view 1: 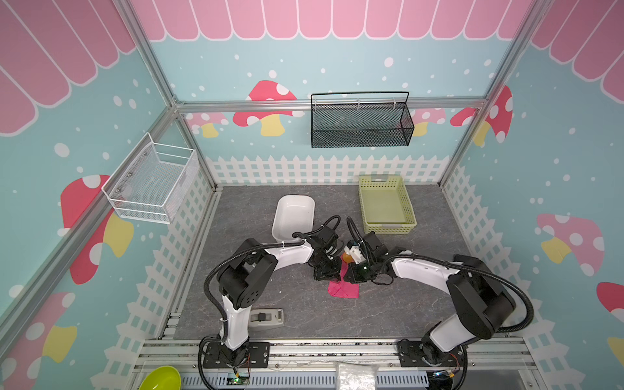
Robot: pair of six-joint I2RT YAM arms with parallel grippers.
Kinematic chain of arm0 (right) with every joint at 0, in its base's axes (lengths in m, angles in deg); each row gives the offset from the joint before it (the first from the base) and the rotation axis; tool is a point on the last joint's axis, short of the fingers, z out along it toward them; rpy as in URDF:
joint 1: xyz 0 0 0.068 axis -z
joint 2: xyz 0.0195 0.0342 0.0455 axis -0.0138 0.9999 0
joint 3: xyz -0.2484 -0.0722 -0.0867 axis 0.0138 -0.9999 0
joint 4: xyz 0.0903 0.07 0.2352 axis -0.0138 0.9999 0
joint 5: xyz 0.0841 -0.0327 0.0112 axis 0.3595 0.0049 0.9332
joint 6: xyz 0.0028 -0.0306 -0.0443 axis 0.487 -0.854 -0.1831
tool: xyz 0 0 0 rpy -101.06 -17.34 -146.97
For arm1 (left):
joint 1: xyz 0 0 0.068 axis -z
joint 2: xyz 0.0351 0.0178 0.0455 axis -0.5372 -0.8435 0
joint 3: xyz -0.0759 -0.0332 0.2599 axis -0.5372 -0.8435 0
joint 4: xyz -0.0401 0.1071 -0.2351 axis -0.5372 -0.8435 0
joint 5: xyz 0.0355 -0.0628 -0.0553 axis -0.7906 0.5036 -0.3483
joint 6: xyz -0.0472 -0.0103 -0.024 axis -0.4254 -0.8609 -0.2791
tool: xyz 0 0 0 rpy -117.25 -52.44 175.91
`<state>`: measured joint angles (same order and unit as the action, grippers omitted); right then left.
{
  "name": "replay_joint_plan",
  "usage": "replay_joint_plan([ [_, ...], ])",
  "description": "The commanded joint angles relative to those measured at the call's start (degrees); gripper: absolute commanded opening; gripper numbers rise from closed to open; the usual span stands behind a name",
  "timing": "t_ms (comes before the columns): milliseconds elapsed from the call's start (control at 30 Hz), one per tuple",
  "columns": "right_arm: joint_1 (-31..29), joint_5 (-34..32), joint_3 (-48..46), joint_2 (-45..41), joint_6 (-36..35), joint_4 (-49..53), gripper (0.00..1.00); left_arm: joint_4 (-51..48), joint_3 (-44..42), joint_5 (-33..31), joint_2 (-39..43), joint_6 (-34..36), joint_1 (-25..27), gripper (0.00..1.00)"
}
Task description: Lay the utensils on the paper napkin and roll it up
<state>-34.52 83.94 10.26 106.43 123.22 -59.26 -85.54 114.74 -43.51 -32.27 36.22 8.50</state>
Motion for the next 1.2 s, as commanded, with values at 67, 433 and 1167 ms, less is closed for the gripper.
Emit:
replay_joint_plan([
  [67,-0.3,0.8,-5.3,-3.6,3.7,1.1,0.09,-1.7,1.1,-1.4,-1.5,0.8,0.2,0.02],
  [433,-0.2,0.4,-11.0,-2.9,5.8,-2.5,0.07,-1.8,1.7,-1.6,-0.9,0.7,0.2,0.02],
  [1167,-0.2,-1.6,-12.6,-3.8,5.8,-4.3,0.05,0.0,10.2,5.1,-3.0,-1.8,2.9,0.02],
])
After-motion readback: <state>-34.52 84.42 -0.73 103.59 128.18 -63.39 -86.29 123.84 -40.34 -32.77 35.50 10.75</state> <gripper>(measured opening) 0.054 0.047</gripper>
